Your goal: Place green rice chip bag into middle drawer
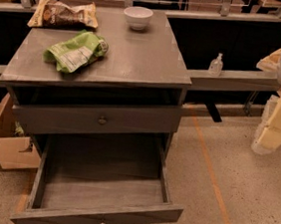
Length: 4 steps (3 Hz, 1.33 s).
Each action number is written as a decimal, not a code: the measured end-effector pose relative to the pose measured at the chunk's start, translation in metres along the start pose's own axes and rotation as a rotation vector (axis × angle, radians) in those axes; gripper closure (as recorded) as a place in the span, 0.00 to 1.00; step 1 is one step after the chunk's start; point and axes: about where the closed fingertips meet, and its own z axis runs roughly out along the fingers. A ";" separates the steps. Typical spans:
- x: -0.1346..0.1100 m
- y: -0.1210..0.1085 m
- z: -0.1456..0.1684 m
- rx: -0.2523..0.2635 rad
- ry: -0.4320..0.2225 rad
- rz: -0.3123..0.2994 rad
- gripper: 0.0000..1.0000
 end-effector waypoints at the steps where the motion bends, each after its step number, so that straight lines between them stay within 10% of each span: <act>1: 0.000 0.000 0.000 0.000 0.000 0.000 0.00; 3: -0.102 -0.066 0.038 0.091 0.101 -0.448 0.00; 4: -0.154 -0.090 0.057 0.045 0.079 -0.683 0.00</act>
Offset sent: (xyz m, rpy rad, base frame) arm 0.1124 0.0850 0.0038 -0.2737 -0.1830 0.3013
